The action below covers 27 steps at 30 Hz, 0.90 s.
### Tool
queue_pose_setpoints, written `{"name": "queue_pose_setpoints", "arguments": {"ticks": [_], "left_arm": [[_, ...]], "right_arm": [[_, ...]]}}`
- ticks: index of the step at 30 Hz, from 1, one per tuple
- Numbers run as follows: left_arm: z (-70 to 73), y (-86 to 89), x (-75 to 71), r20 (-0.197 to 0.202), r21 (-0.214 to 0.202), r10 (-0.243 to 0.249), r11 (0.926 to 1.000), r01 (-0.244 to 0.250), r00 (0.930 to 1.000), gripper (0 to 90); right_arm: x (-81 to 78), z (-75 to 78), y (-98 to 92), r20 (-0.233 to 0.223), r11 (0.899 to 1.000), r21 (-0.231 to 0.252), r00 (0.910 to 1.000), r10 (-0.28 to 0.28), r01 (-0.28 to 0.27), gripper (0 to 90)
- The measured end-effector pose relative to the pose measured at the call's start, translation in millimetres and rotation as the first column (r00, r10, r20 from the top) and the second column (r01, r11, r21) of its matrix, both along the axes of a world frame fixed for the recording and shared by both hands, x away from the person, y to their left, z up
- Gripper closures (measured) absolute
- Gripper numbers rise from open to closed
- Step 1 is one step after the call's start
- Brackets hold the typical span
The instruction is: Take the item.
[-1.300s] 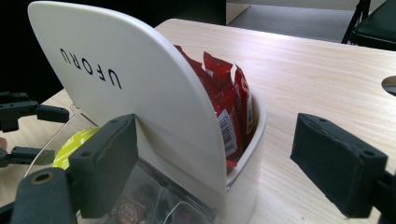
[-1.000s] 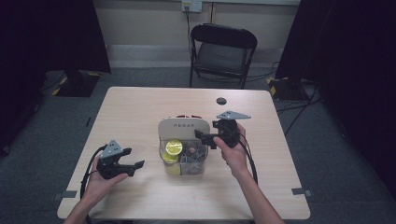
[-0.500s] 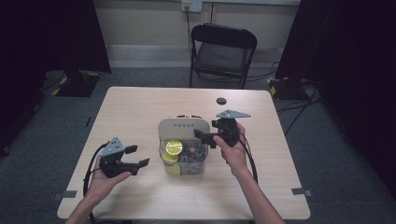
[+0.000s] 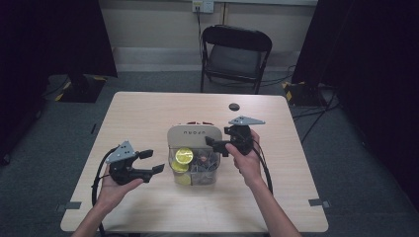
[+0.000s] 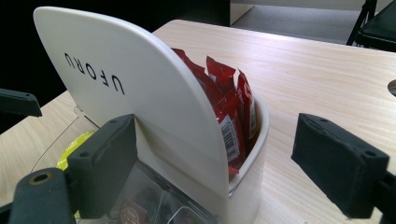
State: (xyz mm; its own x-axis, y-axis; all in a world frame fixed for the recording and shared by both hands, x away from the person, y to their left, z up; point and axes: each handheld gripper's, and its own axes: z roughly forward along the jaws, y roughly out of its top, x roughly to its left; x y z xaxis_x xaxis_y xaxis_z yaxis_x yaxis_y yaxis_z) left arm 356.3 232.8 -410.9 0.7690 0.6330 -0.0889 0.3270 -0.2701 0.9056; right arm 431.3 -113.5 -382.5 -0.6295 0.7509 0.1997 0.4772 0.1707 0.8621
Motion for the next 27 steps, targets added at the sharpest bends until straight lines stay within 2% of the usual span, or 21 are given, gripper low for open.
{"name": "queue_pose_setpoints", "arguments": {"ticks": [1, 4, 10, 13, 15, 20, 22, 23, 27], "left_arm": [[1.9, -2.3, 1.1, -0.002, -0.014, 0.000, 0.9999, 0.000, 1.0000, 31.1], [6.9, -11.0, 5.5, 0.005, -0.013, -0.016, 0.9998, 0.016, 0.9999, 33.5], [14.8, -31.1, 14.5, 0.014, -0.026, -0.083, 0.9961, 0.084, 0.9964, 35.5], [15.5, -39.3, 18.6, 0.005, -0.037, -0.086, 0.9956, 0.087, 0.9962, 37.6], [16.8, -46.7, 22.9, -0.003, -0.017, -0.099, 0.9950, 0.099, 0.9951, 37.5], [18.0, -54.3, 27.6, -0.011, -0.013, -0.108, 0.9941, 0.108, 0.9941, 36.7], [15.8, -56.1, 28.8, -0.020, -0.011, -0.110, 0.9939, 0.110, 0.9937, 36.7], [14.0, -57.9, 29.5, -0.031, 0.013, -0.105, 0.9944, 0.105, 0.9940, 36.6], [8.3, -59.1, 30.3, -0.035, 0.024, -0.095, 0.9951, 0.096, 0.9949, 33.7]], "right_arm": [[0.2, 0.0, -0.1, -0.001, 1.000, 0.001, 1.0000, 0.001, -0.001, 13.4], [0.9, -0.1, -0.6, -0.003, 1.000, 0.005, 1.0000, 0.003, -0.003, 13.3], [0.8, -0.7, -0.8, -0.008, 1.000, 0.011, 1.0000, 0.003, -0.003, 13.3], [0.9, -0.7, -1.1, -0.006, 1.000, 0.009, 1.0000, 0.004, -0.003, 13.3], [0.7, -0.5, -1.4, -0.007, 1.000, 0.006, 1.0000, 0.003, -0.003, 13.3], [0.5, -0.4, -1.7, -0.007, 1.000, 0.004, 1.0000, 0.001, -0.001, 13.3], [0.3, -0.2, -1.8, -0.008, 1.000, 0.005, 1.0000, 0.000, 0.000, 13.3], [0.0, 0.1, -2.2, -0.006, 1.000, 0.003, 1.0000, -0.003, 0.003, 13.3], [-0.5, 0.1, -2.7, -0.008, 1.000, 0.006, 0.9999, -0.007, 0.007, 13.4]]}}
